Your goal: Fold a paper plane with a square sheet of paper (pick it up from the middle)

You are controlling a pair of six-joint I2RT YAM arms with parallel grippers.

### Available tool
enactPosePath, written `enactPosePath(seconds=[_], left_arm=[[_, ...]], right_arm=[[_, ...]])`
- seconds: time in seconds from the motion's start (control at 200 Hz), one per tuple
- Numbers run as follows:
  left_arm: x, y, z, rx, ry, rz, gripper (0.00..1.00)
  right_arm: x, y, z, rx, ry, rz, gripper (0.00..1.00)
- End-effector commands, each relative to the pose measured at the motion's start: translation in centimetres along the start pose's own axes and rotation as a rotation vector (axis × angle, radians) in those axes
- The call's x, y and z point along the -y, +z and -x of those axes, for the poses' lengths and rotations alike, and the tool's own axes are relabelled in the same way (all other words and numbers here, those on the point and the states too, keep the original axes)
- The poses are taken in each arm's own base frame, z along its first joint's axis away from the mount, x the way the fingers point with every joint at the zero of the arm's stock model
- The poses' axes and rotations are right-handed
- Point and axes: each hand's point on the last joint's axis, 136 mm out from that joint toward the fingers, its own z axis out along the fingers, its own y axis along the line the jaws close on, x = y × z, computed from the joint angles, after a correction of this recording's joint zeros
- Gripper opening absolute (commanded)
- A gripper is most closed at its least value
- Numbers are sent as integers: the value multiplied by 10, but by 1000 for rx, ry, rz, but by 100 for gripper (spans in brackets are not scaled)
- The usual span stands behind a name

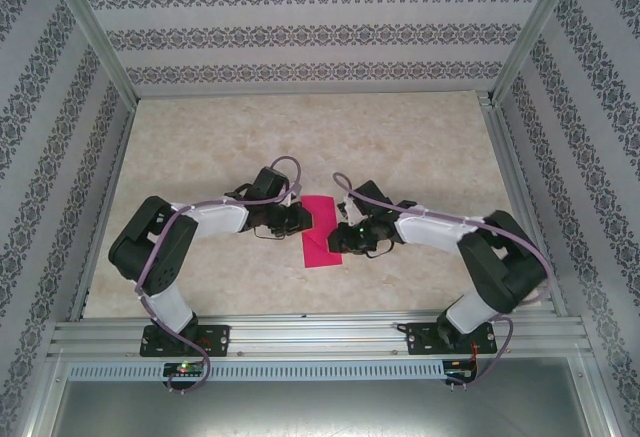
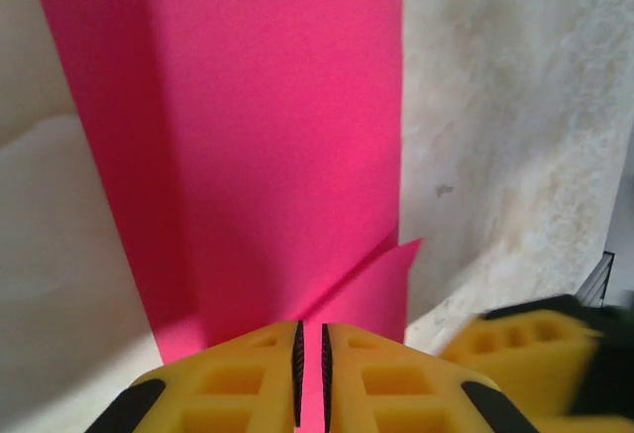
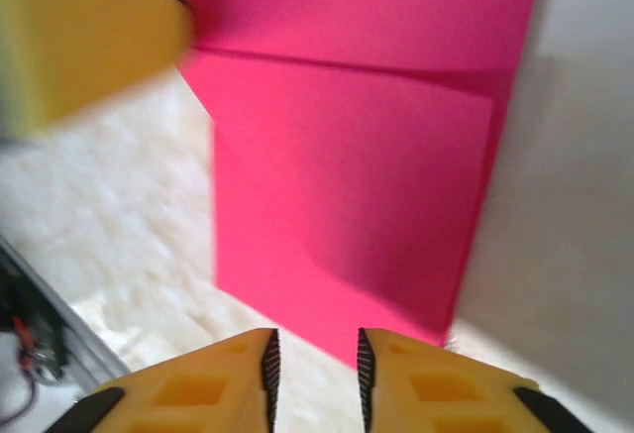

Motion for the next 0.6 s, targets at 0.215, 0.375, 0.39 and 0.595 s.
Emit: enactPosePath(seconds=[0.215, 0.375, 0.39, 0.595], left_arm=[[5, 12, 10, -16, 28, 0, 16], [-2, 15, 8, -28, 20, 26, 16], [-2, 15, 8, -29, 22, 29, 16], [-10, 16, 4, -36, 14, 57, 16]], right_arm=[[25, -15, 11, 150, 159, -46, 41], [24, -3, 14, 125, 177, -27, 41], [23, -2, 15, 123, 177, -22, 41], [22, 8, 22, 111, 187, -10, 41]])
